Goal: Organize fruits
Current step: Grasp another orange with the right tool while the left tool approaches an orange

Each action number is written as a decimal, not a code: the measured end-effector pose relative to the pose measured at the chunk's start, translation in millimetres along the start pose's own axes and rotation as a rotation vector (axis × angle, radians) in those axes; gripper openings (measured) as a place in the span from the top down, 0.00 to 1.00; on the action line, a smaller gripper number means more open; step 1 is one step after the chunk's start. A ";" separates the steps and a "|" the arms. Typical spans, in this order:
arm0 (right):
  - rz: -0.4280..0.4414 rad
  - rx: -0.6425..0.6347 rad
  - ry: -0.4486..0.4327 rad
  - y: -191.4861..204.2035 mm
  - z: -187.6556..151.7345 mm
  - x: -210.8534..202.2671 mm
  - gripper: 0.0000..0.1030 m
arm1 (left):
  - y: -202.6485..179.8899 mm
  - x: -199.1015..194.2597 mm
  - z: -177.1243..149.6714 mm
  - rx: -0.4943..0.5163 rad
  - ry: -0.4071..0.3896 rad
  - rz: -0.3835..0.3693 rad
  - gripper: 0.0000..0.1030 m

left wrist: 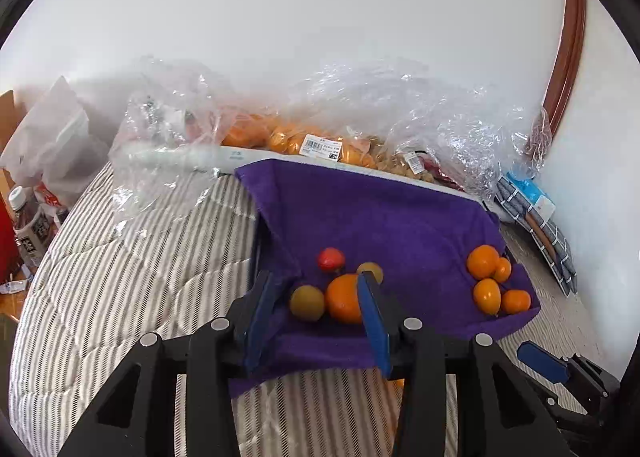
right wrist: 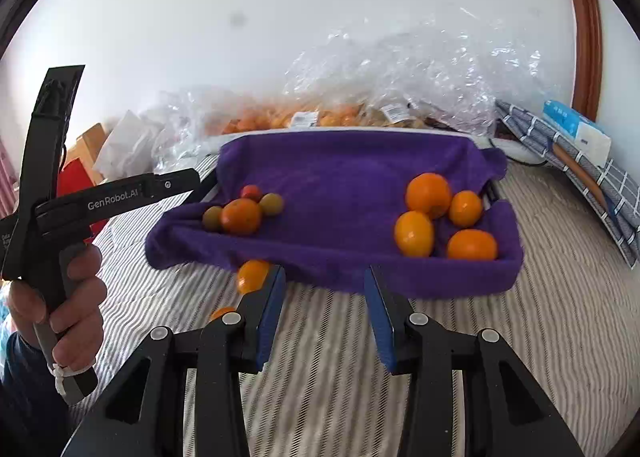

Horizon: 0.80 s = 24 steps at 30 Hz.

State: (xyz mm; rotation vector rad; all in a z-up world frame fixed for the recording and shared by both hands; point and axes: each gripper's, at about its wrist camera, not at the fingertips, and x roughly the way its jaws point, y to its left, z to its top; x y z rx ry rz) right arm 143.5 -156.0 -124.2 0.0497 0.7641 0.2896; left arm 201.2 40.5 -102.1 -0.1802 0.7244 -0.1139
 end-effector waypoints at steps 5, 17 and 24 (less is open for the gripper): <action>0.064 -0.016 0.051 34.0 -21.2 9.7 0.60 | 23.6 -20.3 -18.9 0.029 0.010 0.066 0.61; 0.025 -0.043 0.131 49.9 -25.9 36.4 0.69 | 41.7 -18.3 -41.4 0.002 0.068 0.064 0.61; -0.065 -0.001 0.095 6.5 -30.1 8.1 0.69 | -7.4 -0.3 -49.5 0.067 0.105 -0.012 0.61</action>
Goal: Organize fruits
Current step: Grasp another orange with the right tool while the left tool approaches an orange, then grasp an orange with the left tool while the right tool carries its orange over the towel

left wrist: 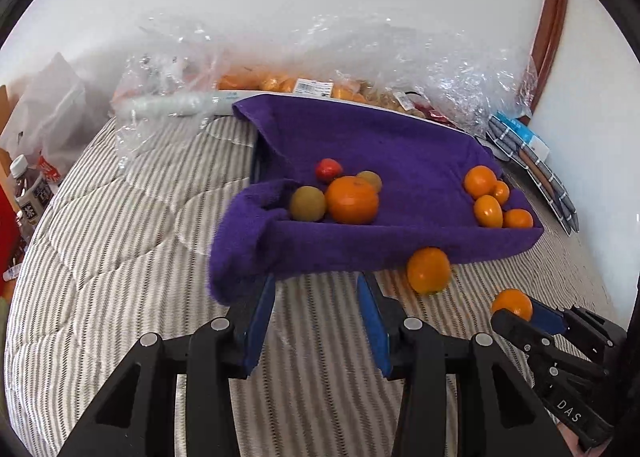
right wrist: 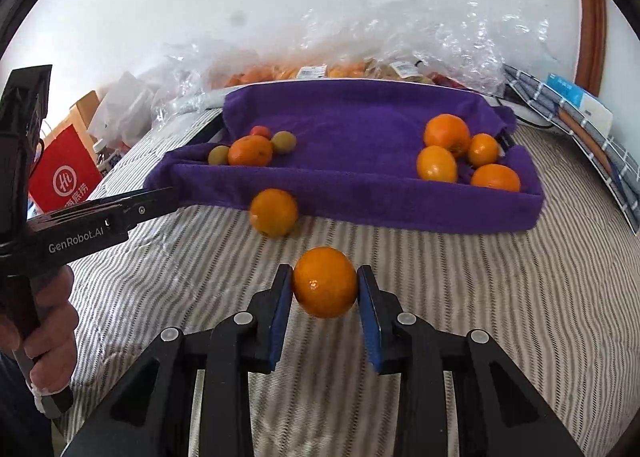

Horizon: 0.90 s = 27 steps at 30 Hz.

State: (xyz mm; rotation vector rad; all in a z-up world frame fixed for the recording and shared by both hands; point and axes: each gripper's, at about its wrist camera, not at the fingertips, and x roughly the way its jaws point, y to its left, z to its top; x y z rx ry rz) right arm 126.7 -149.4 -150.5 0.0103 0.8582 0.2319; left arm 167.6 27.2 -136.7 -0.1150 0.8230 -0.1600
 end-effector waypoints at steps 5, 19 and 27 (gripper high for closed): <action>-0.049 0.034 -0.037 -34.7 -3.4 -18.1 0.69 | -36.9 15.0 0.1 0.028 0.030 -0.052 0.60; -0.052 0.120 -0.057 -78.6 -19.2 -30.8 0.69 | -82.5 47.3 -1.1 0.055 0.085 -0.051 0.69; -0.047 0.127 -0.079 -78.4 -11.9 -30.4 0.69 | -66.2 26.1 -0.3 0.055 0.051 -0.039 0.69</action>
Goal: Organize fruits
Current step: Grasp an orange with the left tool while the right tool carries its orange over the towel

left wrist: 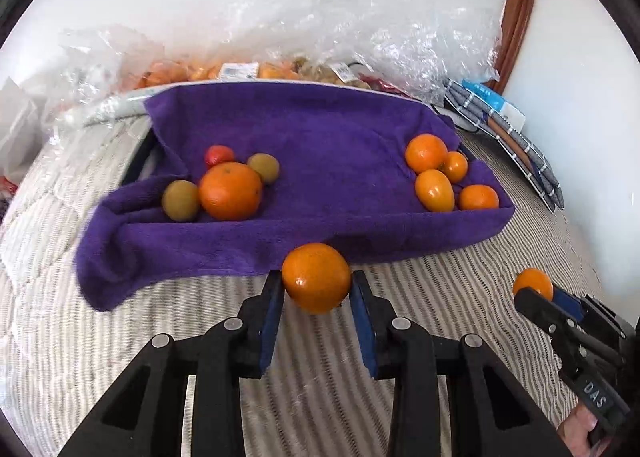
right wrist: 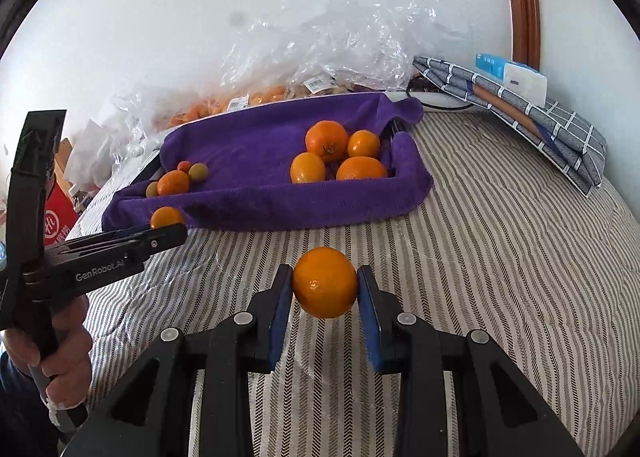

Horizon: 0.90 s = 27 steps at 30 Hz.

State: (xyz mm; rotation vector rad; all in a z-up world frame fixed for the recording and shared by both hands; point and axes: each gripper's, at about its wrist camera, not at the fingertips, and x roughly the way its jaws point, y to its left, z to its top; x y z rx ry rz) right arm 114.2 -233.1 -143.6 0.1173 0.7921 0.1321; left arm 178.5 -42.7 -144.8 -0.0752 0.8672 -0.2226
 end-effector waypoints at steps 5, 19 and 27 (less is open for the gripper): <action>0.000 -0.002 -0.012 6.8 5.7 -4.8 0.69 | 23.5 -22.2 -0.5 -0.048 -0.020 0.014 0.69; -0.038 -0.052 -0.087 19.1 35.1 -32.0 0.69 | 79.0 -70.8 8.8 -0.150 -0.102 0.097 0.69; -0.039 -0.047 -0.115 11.3 63.8 -26.3 0.69 | 93.2 -78.5 30.6 -0.176 -0.129 0.126 0.69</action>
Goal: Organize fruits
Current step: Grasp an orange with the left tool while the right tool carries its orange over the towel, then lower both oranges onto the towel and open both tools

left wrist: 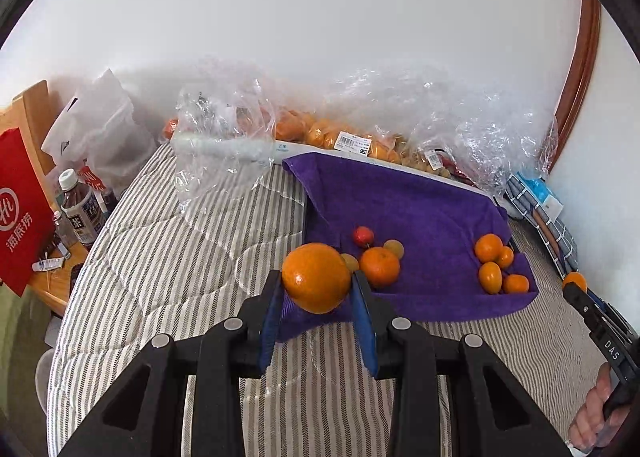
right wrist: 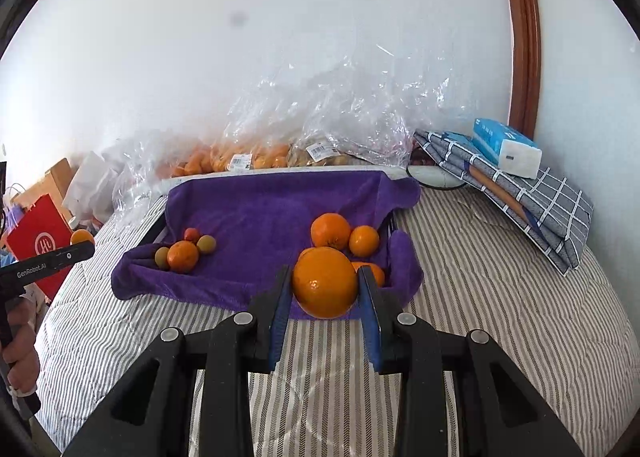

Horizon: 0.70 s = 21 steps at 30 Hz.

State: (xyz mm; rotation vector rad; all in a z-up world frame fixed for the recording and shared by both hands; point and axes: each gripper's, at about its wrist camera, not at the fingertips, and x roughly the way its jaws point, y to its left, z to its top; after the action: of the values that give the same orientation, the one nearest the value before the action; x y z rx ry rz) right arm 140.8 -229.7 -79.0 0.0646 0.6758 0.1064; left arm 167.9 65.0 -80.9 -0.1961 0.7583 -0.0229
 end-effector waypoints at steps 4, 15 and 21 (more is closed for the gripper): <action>-0.002 -0.001 -0.010 -6.0 12.6 12.3 0.69 | -4.3 10.0 10.9 0.007 -0.011 0.004 0.69; 0.046 0.007 -0.005 -6.8 45.2 63.2 0.69 | -24.8 67.5 46.4 0.026 0.015 -0.023 0.69; 0.111 -0.004 0.051 13.8 47.3 104.6 0.69 | -40.6 109.2 59.7 0.058 0.043 -0.047 0.69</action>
State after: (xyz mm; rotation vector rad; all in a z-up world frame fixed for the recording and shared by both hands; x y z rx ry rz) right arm 250.4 -204.8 -105.8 0.0955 0.7231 0.2171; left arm 290.2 25.2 -105.5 -0.1581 0.7952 -0.0939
